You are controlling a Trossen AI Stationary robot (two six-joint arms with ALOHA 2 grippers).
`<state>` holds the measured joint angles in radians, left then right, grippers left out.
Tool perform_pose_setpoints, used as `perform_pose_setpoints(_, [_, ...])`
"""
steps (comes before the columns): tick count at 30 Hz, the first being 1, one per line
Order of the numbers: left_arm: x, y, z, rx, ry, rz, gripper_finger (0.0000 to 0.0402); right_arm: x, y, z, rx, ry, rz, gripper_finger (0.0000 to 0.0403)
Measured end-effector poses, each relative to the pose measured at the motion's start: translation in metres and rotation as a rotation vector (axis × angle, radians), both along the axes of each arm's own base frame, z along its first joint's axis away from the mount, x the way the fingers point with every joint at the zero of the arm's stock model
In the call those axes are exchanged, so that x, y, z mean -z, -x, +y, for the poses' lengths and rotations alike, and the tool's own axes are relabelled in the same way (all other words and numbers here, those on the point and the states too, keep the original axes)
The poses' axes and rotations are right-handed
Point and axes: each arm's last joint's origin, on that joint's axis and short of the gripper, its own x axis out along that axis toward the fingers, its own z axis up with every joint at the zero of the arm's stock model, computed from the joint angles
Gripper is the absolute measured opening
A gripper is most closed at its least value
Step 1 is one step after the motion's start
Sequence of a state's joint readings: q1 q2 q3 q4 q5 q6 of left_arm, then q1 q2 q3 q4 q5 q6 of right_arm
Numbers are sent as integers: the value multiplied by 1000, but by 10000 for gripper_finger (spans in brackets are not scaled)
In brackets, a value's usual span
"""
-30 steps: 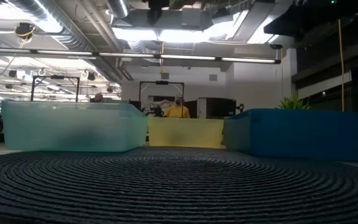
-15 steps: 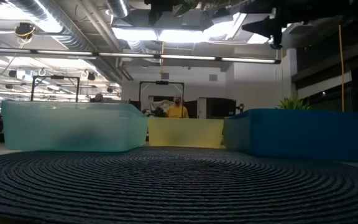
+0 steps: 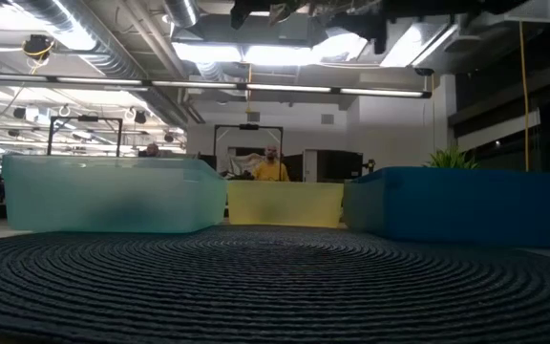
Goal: Pick and place Granola Bars by type
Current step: Put the orange granola bar into the blue bin
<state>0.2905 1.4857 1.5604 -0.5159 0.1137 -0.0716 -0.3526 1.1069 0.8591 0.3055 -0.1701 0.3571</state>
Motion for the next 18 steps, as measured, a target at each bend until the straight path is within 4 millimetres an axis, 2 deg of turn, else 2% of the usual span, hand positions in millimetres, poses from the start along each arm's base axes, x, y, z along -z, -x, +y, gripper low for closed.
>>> perform_pose_setpoints(10, [0,-3,-10,-3,-56,8,17,-14,-41,-16,-103,18,35,303])
perform_pose_setpoints(18, [0,-3,-10,-19,-65,11,17,-27,-60,-21,-183,41,13,303])
